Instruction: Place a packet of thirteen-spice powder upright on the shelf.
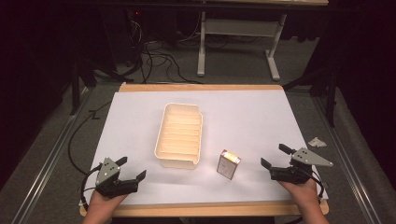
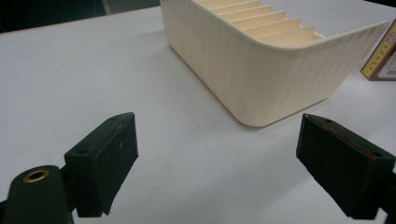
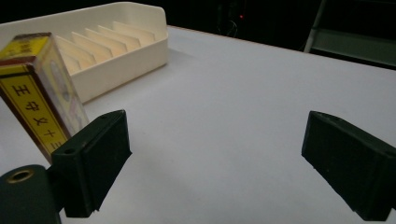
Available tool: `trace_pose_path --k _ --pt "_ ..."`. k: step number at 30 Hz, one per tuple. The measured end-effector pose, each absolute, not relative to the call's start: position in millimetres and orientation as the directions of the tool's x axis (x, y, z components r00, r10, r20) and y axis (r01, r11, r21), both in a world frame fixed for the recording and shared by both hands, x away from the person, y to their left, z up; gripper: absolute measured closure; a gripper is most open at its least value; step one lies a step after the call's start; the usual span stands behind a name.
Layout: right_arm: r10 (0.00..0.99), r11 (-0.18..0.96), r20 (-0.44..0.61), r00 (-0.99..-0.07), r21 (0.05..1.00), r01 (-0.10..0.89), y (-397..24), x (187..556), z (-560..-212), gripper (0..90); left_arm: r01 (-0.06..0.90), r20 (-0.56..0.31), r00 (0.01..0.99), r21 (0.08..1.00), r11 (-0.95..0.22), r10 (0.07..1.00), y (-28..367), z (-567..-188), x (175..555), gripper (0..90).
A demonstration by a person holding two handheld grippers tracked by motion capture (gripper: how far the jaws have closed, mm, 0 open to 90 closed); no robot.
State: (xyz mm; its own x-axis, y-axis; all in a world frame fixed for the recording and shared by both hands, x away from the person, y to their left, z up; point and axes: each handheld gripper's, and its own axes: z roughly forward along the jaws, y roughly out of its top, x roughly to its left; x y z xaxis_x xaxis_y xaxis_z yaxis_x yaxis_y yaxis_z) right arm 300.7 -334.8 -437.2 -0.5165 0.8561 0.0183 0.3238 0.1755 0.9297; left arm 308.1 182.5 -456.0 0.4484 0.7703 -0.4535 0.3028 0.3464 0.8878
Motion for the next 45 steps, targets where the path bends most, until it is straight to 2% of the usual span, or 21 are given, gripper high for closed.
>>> trace_pose_path --k 45 --pt "0.727 0.199 0.009 -0.687 0.954 0.223 -273.1 284.5 -415.0 12.1 0.314 -0.450 0.459 0.889 0.333 0.766 180.1 -457.2 307.3 13.5"
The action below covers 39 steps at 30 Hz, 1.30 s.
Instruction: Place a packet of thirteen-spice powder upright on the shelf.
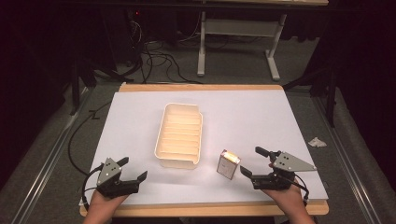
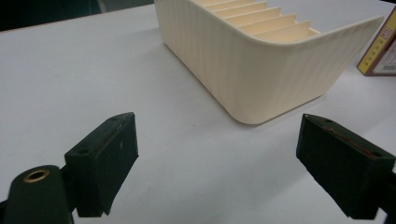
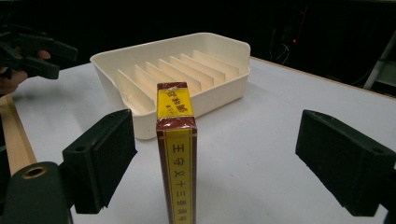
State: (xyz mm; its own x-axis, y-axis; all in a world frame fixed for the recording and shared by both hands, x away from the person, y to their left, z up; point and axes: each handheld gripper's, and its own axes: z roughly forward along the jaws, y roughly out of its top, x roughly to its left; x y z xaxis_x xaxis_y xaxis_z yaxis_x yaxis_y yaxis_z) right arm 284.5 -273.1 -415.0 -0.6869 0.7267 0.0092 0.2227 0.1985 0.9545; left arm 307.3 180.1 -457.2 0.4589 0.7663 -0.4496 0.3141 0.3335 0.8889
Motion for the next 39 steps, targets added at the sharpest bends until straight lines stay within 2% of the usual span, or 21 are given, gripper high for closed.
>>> trace_pose_path --k 15,26,39 --pt "0.704 0.214 0.003 -0.711 0.952 0.217 -257.2 287.4 -417.4 13.8 0.318 -0.454 0.458 0.887 0.336 0.765 179.8 -457.7 307.4 13.5" --pt "0.676 0.246 0.021 -0.737 0.936 0.252 -240.6 291.9 -425.7 15.4 0.324 -0.449 0.460 0.888 0.326 0.766 178.7 -458.7 307.2 13.5" --pt "0.690 0.232 0.052 -0.722 0.929 0.288 -237.0 297.2 -431.2 16.5 0.324 -0.450 0.459 0.887 0.327 0.766 178.2 -459.0 307.3 13.5"
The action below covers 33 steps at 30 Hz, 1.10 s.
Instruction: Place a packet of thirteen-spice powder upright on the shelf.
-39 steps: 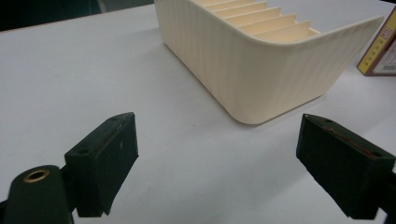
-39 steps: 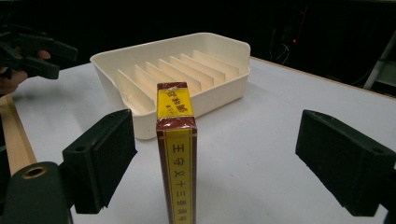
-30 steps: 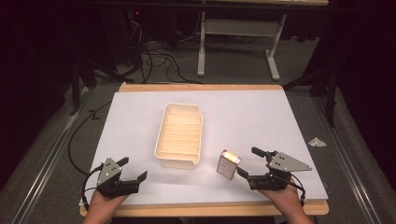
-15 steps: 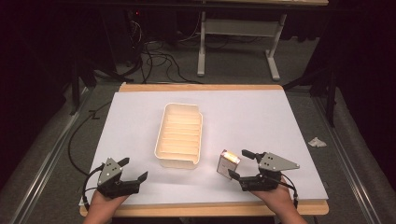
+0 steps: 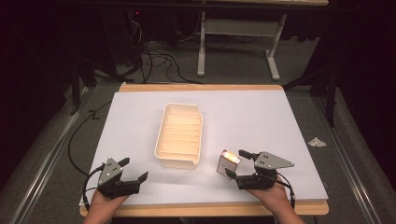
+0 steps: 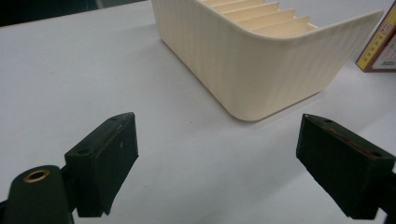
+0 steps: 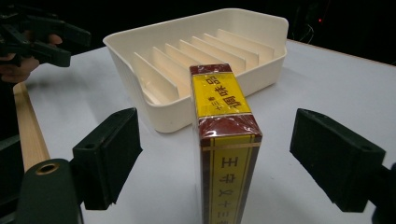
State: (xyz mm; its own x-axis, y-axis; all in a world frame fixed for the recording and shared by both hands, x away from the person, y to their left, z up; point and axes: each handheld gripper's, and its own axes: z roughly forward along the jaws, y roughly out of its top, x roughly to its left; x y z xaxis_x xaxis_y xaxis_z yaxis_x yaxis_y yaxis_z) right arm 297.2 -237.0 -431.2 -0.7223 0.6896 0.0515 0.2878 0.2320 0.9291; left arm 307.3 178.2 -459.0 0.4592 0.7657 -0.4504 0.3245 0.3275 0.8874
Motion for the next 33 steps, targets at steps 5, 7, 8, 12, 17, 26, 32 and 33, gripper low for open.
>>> trace_pose_path --k 5,7,8,12,17,26,32,33 --pt "0.702 0.228 0.061 -0.709 0.925 0.305 -237.4 298.9 -433.0 20.1 0.326 -0.451 0.459 0.887 0.328 0.765 178.0 -459.1 307.1 13.5" --pt "0.710 0.227 0.065 -0.701 0.921 0.315 -236.9 299.5 -433.6 22.4 0.327 -0.449 0.460 0.888 0.324 0.766 178.1 -459.2 306.9 13.6" --pt "0.710 0.226 0.068 -0.700 0.920 0.319 -236.9 299.9 -433.9 23.9 0.327 -0.448 0.460 0.888 0.322 0.767 178.0 -459.3 306.9 13.6" --pt "0.707 0.230 0.062 -0.705 0.922 0.311 -237.4 300.1 -434.4 29.1 0.328 -0.446 0.460 0.889 0.320 0.767 177.9 -459.5 307.0 13.6" --pt "0.696 0.243 0.049 -0.716 0.923 0.299 -235.7 299.1 -435.3 38.9 0.330 -0.445 0.461 0.889 0.317 0.767 177.5 -459.8 307.0 13.6" --pt "0.683 0.252 0.044 -0.729 0.923 0.292 -234.5 298.8 -434.9 53.1 0.329 -0.445 0.461 0.889 0.319 0.767 177.7 -459.6 306.8 13.7" --pt "0.686 0.248 0.043 -0.727 0.925 0.288 -235.3 298.4 -433.4 60.0 0.329 -0.446 0.461 0.889 0.319 0.767 178.0 -459.5 306.8 13.8" --pt "0.686 0.250 0.038 -0.727 0.926 0.284 -235.8 298.6 -433.1 62.1 0.328 -0.445 0.461 0.889 0.318 0.768 178.0 -459.5 306.7 13.8"
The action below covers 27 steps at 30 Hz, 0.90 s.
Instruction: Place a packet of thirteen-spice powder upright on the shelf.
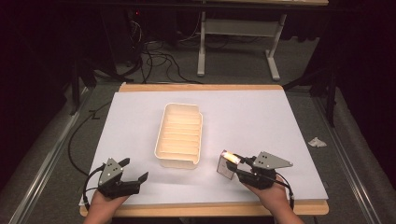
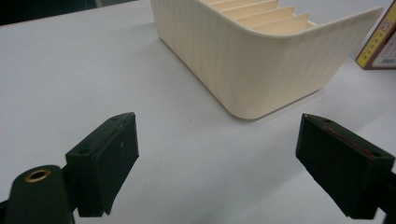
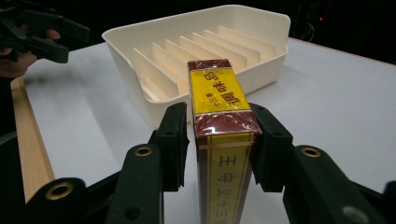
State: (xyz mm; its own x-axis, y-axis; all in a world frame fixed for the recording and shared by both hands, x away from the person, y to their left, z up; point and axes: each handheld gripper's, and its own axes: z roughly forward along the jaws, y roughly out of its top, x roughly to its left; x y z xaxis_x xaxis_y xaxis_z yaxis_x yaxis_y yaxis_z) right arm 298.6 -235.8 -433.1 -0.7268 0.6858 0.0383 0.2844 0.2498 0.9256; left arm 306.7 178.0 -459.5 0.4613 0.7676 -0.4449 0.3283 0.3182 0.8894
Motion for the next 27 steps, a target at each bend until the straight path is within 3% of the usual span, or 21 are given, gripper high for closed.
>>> trace_pose_path --k 8,27 --pt "0.688 0.251 0.041 -0.724 0.923 0.291 -236.4 298.8 -432.9 66.9 0.329 -0.444 0.462 0.890 0.317 0.768 178.0 -459.4 306.6 13.8" --pt "0.687 0.254 0.042 -0.725 0.922 0.294 -239.5 301.6 -429.8 68.2 0.324 -0.448 0.458 0.888 0.325 0.768 179.0 -458.9 307.2 13.9"
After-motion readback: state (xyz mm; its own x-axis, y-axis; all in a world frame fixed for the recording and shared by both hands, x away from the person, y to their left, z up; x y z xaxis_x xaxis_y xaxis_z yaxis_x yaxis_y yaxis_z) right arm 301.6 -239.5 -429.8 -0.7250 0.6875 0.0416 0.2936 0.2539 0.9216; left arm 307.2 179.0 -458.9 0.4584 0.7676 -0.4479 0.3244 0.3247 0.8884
